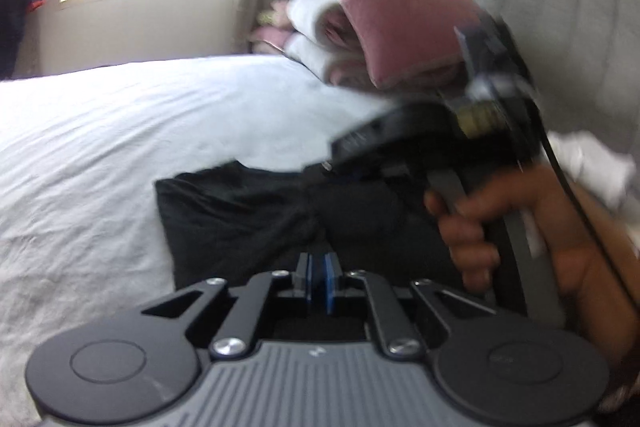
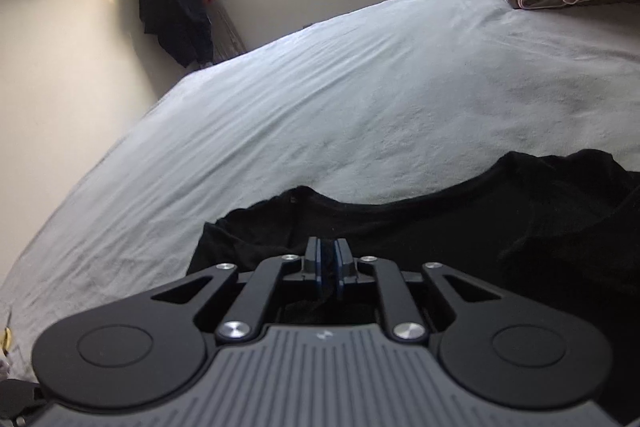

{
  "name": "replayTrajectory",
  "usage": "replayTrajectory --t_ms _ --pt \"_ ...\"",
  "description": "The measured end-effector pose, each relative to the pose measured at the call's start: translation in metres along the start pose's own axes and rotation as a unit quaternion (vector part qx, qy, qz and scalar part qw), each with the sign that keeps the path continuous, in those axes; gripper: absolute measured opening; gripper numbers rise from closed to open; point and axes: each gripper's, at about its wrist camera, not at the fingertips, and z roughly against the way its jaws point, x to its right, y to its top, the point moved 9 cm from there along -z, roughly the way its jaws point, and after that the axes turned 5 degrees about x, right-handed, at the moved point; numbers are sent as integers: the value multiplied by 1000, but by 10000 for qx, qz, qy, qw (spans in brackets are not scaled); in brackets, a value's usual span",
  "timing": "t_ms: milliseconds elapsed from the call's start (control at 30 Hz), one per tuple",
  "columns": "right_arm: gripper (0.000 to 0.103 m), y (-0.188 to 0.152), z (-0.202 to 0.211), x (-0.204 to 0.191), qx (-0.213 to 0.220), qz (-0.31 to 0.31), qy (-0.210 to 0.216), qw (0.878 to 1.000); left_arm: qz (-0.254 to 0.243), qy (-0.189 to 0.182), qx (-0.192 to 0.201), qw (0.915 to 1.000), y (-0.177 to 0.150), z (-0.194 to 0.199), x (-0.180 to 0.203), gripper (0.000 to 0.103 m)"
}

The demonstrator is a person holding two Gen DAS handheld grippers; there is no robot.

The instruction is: Fold clothes

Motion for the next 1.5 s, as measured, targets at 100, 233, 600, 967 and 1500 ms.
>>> replayTrajectory --t_ms 100,233,600,967,1500 --pt "14 -1 -2 -10 107 53 279 9995 36 200 -130 9997 -6 -10 -7 6" --pt "14 -19 -20 -11 -207 350 127 9991 -24 332 -600 9976 -22 -23 -11 7" --pt "13 -24 -24 -10 -312 345 70 9989 141 430 -523 9976 -25 -21 -24 13" --pt "15 -4 57 -22 -292 93 109 9995 244 1058 -638 9920 -7 2 -28 30" --pt "42 -25 259 40 -322 -372 -687 9964 472 1138 -1091 9864 2 102 17 55"
